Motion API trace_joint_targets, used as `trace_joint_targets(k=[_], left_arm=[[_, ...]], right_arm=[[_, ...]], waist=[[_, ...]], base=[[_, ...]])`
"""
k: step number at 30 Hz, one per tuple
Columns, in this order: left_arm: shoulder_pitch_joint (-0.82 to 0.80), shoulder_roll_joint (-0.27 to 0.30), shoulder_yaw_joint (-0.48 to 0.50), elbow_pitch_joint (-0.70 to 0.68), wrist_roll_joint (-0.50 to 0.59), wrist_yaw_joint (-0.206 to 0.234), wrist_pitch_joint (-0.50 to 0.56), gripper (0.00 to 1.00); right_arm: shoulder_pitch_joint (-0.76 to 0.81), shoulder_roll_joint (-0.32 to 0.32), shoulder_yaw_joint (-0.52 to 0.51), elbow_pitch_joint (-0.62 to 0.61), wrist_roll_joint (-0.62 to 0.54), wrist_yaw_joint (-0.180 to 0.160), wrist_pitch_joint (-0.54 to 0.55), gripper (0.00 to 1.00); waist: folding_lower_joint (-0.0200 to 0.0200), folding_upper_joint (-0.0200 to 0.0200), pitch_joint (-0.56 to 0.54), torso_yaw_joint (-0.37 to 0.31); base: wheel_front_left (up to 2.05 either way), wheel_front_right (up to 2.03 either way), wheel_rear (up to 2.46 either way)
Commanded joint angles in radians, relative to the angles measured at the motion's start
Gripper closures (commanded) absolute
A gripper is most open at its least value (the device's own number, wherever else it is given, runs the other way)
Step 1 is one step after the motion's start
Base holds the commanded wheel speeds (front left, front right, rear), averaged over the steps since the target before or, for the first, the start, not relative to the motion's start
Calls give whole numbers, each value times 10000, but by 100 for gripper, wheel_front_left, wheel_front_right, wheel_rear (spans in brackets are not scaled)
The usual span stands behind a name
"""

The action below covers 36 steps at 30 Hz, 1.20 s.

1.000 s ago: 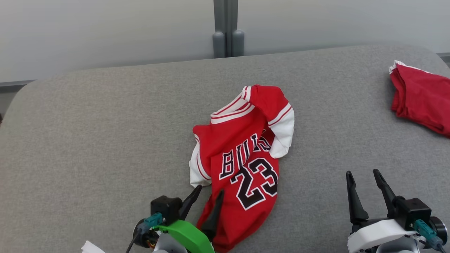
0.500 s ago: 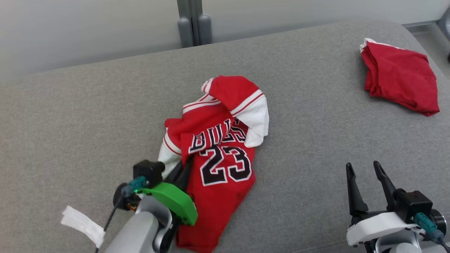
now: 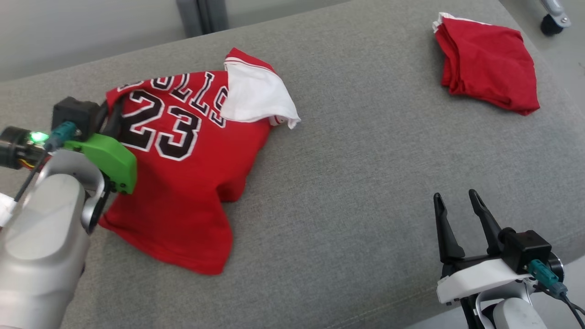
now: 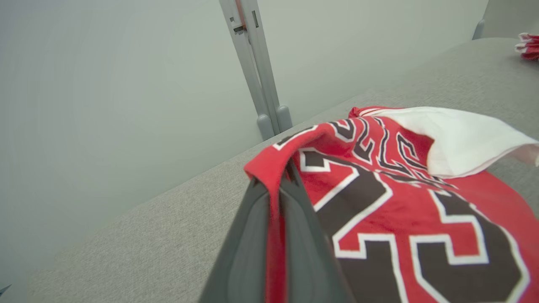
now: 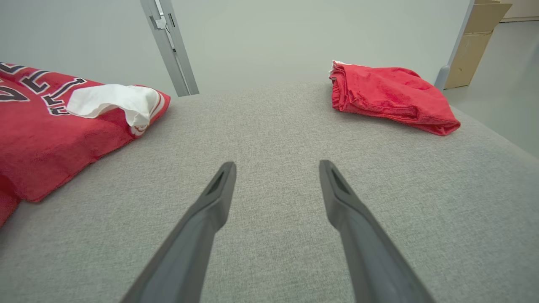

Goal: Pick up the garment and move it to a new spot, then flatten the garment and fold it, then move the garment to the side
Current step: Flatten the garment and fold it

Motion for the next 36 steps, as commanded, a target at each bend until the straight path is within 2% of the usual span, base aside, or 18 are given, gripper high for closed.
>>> trace_joint_targets(k=[1, 5, 9, 10, 12, 13, 14, 20, 27, 30, 36], left_arm=[[-422, 235, 1, 371, 222, 80, -209, 100], [-1086, 636, -258, 1350, 839, 204, -781, 100], [-1552, 915, -173, 2045, 1290, 830, -1293, 100], [-1582, 921, -194, 2137, 1366, 938, -1352, 75], [-1571, 791, -205, 2250, 1458, 1026, -1412, 50], [-1555, 755, -174, 2144, 1507, 1057, -1426, 3], [-1487, 711, -100, 2062, 1462, 1081, -1418, 0], [-628, 203, 720, 862, 1089, 1403, -1420, 0], [1795, -517, 1997, -1281, 889, 1925, -1414, 0], [3054, -914, 1994, -2178, 983, 1780, -1413, 0], [5293, -1651, 1005, -3173, 1118, 1241, -1406, 0]], right_arm=[[-91, -15, 36, -24, 33, -15, -27, 0], [-78, -15, 71, -93, 53, -15, -27, 0], [-104, -13, 123, -94, 2, -15, -27, 0], [-128, -15, 130, -98, -8, -15, -27, 0], [-181, -15, 141, -102, -40, -15, -27, 0], [-203, -13, 162, -89, -52, -15, -27, 0], [-203, -13, 163, -74, -74, -15, -27, 0], [-287, -21, 72, -10, -81, -15, -27, 0], [79, -21, -229, 166, 54, -15, -27, 0], [256, -21, -284, 220, 85, -15, -27, 0], [554, -22, -340, 210, 29, -15, -26, 0]], waist=[[0, 0, 641, -649], [0, 0, 915, -823], [0, 0, 1007, -811], [0, 0, 1013, -778], [0, 0, 1005, -650], [0, 0, 986, -565], [0, 0, 952, -487], [0, 0, 583, 98], [0, 0, -209, 847], [0, 0, -517, 1062], [0, 0, -805, 1313]], base=[[0, 0, 0], [0, 0, 0], [0, 0, 0], [0, 0, 0], [0, 0, 0], [0, 0, 0], [0, 0, 0], [0, 0, 0], [0, 0, 0], [0, 0, 0], [0, 0, 0]])
